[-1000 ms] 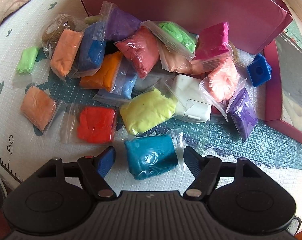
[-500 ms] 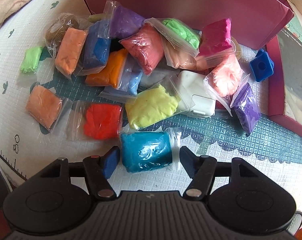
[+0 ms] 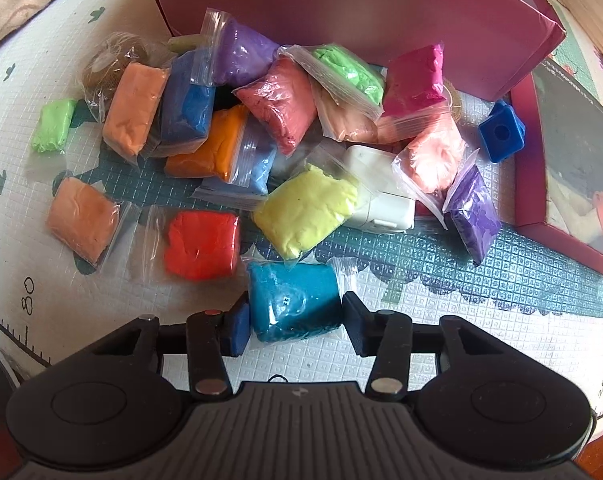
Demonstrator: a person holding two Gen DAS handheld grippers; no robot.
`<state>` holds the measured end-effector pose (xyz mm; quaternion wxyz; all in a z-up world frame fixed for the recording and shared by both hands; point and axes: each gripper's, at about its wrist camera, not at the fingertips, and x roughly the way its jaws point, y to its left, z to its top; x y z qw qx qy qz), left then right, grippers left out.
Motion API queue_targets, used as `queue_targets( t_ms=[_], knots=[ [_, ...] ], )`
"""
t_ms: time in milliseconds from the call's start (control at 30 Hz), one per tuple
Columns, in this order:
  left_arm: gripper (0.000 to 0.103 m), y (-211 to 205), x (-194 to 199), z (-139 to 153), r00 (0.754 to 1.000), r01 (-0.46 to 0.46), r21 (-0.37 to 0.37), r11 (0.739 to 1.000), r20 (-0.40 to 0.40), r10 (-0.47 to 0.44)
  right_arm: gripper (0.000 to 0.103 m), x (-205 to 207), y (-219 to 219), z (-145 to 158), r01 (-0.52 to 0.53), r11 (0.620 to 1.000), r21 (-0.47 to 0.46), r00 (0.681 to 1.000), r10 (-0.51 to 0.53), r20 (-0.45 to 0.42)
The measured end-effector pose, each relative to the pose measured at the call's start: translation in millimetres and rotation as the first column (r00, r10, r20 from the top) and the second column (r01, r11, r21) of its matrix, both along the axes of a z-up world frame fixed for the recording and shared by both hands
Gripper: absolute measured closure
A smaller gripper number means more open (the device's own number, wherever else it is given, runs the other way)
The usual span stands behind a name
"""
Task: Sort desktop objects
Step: 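Release the rust-orange bag in the box with the right tool while the left tool grasps the blue bag, then carry the blue bag into the box with the left tool while the right tool moves to the purple bag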
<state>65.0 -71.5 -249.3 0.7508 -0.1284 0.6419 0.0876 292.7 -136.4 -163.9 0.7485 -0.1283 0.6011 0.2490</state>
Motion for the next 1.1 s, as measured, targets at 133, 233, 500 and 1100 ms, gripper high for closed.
queue_targets(
  t_ms=[133, 233, 500, 1100],
  knots=[
    [0.058, -3, 0, 9, 0.999, 0.028, -0.034, 0.999, 0.029, -0.027, 0.03, -4, -6, 5, 0.014, 1.0, 0.006, 1.0, -0.014, 0.004],
    [0.058, -3, -1, 17, 0.998, 0.044, -0.055, 0.998, 0.046, -0.041, 0.03, -7, -12, 12, 0.028, 1.0, 0.013, 1.0, -0.028, 0.01],
    [0.058, 6, 6, 60, 0.992, 0.056, -0.089, 0.994, 0.114, -0.046, 0.03, -20, -28, 44, 0.058, 0.997, 0.051, 0.997, -0.06, 0.043],
    [0.058, 29, 6, 120, 0.958, 0.1, -0.095, 0.99, 0.278, -0.07, 0.03, -64, -74, 91, 0.168, 0.98, 0.103, 0.981, -0.176, 0.08]
  ],
)
